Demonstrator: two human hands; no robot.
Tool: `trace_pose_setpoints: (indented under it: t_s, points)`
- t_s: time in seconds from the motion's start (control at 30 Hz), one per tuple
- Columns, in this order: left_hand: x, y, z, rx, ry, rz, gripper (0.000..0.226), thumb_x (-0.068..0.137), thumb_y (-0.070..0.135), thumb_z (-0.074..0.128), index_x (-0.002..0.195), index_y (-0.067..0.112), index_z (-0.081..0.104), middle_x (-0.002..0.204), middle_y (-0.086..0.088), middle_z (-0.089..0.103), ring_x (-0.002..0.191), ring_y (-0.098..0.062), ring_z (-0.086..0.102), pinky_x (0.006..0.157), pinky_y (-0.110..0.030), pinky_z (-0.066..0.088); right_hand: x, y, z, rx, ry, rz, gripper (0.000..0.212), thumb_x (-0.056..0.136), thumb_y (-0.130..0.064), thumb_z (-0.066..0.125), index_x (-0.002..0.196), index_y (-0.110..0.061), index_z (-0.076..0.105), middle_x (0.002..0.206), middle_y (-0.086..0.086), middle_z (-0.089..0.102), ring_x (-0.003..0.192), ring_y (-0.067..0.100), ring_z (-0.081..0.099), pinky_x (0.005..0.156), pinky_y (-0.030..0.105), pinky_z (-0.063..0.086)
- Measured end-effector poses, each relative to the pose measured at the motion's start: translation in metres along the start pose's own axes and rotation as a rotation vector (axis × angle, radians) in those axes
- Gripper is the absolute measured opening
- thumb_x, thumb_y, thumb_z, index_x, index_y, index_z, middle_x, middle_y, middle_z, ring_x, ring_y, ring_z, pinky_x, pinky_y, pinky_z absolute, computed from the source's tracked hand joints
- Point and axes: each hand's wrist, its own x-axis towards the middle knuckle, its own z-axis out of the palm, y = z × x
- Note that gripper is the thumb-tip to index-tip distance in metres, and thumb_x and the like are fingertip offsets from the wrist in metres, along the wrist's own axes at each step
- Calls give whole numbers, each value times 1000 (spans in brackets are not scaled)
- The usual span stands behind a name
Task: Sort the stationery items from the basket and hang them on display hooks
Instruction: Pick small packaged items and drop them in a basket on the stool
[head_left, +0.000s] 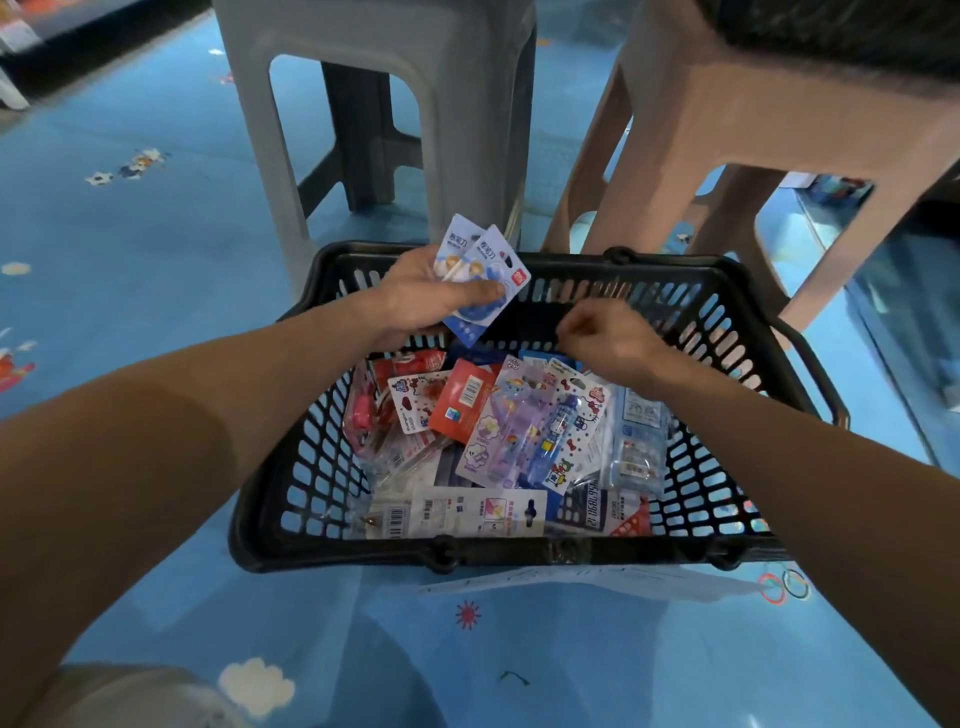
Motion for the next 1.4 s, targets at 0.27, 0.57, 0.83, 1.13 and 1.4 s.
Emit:
trace_pose_setpoints:
  t_s: [0.27, 0.57, 0.83, 1.13, 1.4]
  points:
    - [1, -3, -18, 22, 106, 127, 33, 78, 22, 91, 106, 18, 73, 94, 9, 80, 86, -11, 78, 66, -19, 58, -5, -50, 79, -543, -166, -556, 32, 92, -32, 62, 123, -22, 65, 125, 3, 60, 119, 26, 49, 94, 45, 48]
    - [-12, 1, -43, -23, 58, 88, 42, 76, 24, 92, 113, 16, 73, 105, -1, 80, 96, -20, 78, 82, -34, 61, 4, -78, 156, -672, -267, -397, 77, 81, -61, 70, 144, -22, 47, 150, 10, 40, 139, 36, 26, 108, 49, 31]
    - [-27, 4, -55, -92, 29, 3, 33, 85, 19, 84, 115, 13, 70, 108, -7, 79, 98, -26, 77, 87, -41, 62, 12, -92, 185, -668, -271, -362, 60, 89, -55, 64, 142, -31, 51, 152, 9, 30, 144, 37, 18, 114, 57, 23]
    - [-39, 4, -60, -70, 95, -42, 50, 84, 29, 86, 127, 21, 61, 108, 0, 78, 95, -21, 77, 84, -47, 61, -1, -85, 143, -215, -342, -567, 39, 81, -55, 68, 108, -31, 55, 104, -5, 63, 94, 11, 60, 78, 30, 46]
    - [-35, 0, -57, -82, 178, -13, 55, 80, 28, 90, 125, 22, 57, 106, 2, 78, 85, -17, 79, 63, -36, 62, -23, -83, 72, 136, -254, -388, 35, 75, -25, 87, 83, -5, 58, 91, 7, 65, 85, 28, 65, 82, 49, 55]
